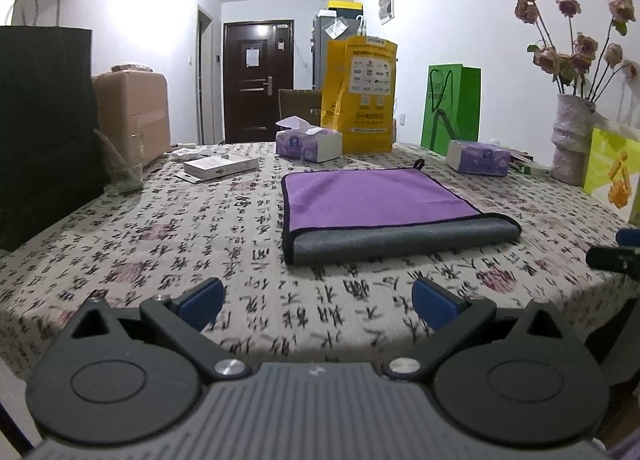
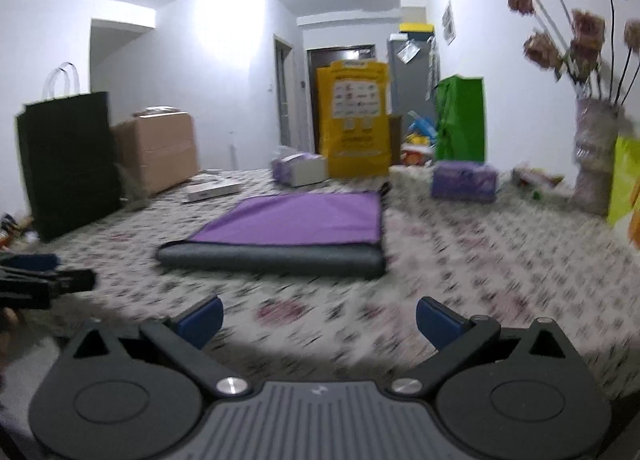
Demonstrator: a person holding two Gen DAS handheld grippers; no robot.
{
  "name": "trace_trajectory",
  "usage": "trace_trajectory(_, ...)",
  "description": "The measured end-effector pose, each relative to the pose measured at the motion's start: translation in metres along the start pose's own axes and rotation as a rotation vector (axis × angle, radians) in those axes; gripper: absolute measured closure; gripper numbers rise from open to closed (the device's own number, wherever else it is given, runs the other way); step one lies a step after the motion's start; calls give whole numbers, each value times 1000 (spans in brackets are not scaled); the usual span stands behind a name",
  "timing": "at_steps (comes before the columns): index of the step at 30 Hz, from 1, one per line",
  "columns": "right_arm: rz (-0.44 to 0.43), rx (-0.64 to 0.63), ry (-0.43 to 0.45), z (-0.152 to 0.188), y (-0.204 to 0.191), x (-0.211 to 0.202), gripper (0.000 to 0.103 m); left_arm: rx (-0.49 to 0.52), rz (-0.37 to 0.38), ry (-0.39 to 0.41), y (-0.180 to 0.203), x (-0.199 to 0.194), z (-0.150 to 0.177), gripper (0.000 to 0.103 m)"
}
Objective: Fold towel
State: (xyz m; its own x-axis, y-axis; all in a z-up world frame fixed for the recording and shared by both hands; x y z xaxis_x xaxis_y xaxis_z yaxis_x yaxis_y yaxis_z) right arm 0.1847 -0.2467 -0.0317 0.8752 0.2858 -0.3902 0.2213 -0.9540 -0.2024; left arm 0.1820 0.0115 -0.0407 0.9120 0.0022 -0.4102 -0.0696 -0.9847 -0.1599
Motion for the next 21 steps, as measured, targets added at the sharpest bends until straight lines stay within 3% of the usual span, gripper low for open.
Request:
trace_trajectory(5,-16,23,-21,-19,22,32,14,1,38,3,-2,34,-16,18)
trace_trajectory(11,-27,-13,-62,-31,32,78,35,7,47,-79,-9,96,-29,53)
trace_trajectory(15,-63,-31,-105,-36,33,110,54,-16,58,-140,-18,127,-28,55)
trace_trajectory(21,-94,-15,-142,-41,41,151,54,-76,92,-195,-26,149,-21,55)
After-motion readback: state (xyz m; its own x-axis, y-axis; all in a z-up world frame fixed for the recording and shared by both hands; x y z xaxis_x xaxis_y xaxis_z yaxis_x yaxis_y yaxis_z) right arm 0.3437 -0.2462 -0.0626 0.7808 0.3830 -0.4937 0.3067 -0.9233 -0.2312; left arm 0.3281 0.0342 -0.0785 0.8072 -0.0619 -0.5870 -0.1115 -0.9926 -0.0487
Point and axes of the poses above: each gripper's, at about its wrist camera, not at the fingertips, and x roughly the way its jaws point, y to its right, z to its underside, the point moved 10 cm from there along x, roughly the way its jaws point, and after that the axes turned 10 degrees about x, right-handed, at the moved point
